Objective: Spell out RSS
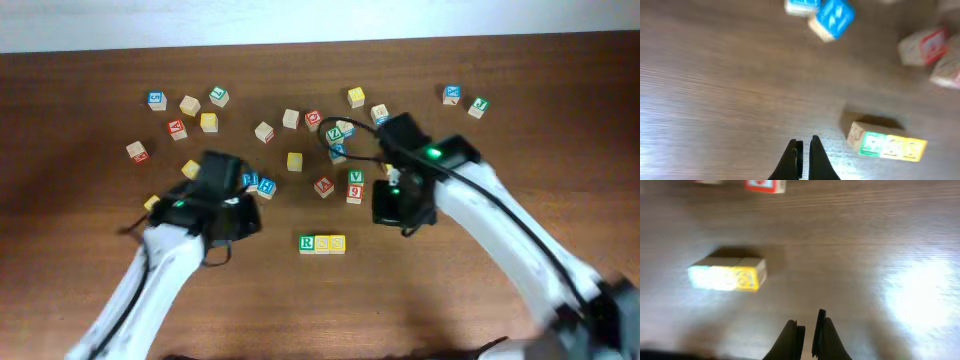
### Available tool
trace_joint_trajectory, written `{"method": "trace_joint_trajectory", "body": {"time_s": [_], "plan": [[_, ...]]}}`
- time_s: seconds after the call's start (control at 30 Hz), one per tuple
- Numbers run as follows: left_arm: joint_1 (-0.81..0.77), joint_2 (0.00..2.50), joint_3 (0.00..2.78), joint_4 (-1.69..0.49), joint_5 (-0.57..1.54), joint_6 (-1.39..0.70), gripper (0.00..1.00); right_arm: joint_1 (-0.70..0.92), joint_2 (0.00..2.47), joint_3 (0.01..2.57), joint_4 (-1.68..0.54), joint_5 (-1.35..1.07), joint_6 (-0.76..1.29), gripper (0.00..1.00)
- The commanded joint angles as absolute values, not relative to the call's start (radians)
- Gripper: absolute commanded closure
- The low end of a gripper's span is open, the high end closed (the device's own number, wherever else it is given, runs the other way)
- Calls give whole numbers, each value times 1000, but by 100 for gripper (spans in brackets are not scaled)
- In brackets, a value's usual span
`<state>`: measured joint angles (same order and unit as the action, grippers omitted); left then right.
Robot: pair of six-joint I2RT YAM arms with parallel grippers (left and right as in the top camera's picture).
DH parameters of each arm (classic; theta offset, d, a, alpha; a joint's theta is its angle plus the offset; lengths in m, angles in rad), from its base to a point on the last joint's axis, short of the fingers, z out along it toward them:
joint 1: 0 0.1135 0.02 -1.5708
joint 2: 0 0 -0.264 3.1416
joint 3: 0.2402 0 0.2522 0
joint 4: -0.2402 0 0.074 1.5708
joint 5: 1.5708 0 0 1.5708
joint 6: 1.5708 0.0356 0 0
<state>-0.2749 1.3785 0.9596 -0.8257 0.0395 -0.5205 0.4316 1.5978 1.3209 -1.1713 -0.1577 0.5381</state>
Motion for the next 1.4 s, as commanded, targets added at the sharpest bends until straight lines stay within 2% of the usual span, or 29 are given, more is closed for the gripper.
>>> {"method": "trace_joint_trajectory", "body": {"time_s": [0.0, 0.03, 0.07, 0.13, 0.17, 0.2, 0.23, 0.6, 0.7, 0.73, 0.8, 0.9, 0.97, 1.03, 1.1, 1.37], "plan": [[-219, 1226, 965, -863, -4, -529, 65, 498, 1366, 1345, -1252, -64, 540, 96], [-213, 1196, 965, -875, -18, -529, 38, 555, 1283, 1345, -1312, 25, 603, 94], [-213, 1178, 965, -885, -32, -529, 1, 611, 1218, 1345, -1366, 93, 657, 80], [-213, 1178, 965, -886, -34, -529, 1, 722, 1103, 1343, -1432, 128, 695, 43], [-213, 1178, 965, -885, -34, -529, 1, 759, 1069, 1340, -1436, 128, 698, 34], [-213, 1178, 965, -885, -34, -529, 1, 801, 1029, 1333, -1436, 128, 697, 20], [-213, 1178, 965, -885, -34, -529, 1, 827, 1006, 1329, -1437, 130, 697, 2], [-213, 1178, 965, -885, -34, -529, 1, 844, 1055, 1328, -1464, 139, 696, 2], [-213, 1178, 965, -885, -34, -529, 1, 714, 1048, 1325, -1449, 134, 652, 2], [-213, 1178, 965, -885, -34, -529, 1, 655, 1024, 1311, -1407, 86, 580, 2], [-213, 1178, 965, -885, -34, -529, 1, 513, 920, 1218, -1232, -32, 300, 2], [-213, 1178, 965, -885, -34, -529, 1, 355, 752, 1061, -1089, -51, 259, 2], [-213, 1178, 965, -885, -34, -529, 1, 207, 589, 931, -1003, -146, 125, 2], [-213, 1178, 965, -885, -34, -529, 1, 99, 464, 834, -939, -172, 118, 2], [-213, 1178, 965, -885, -34, -529, 1, 53, 358, 730, -852, -194, 107, 2], [-213, 1178, 965, -885, -34, -529, 1, 49, 65, 392, -543, -248, 56, 2]]}}
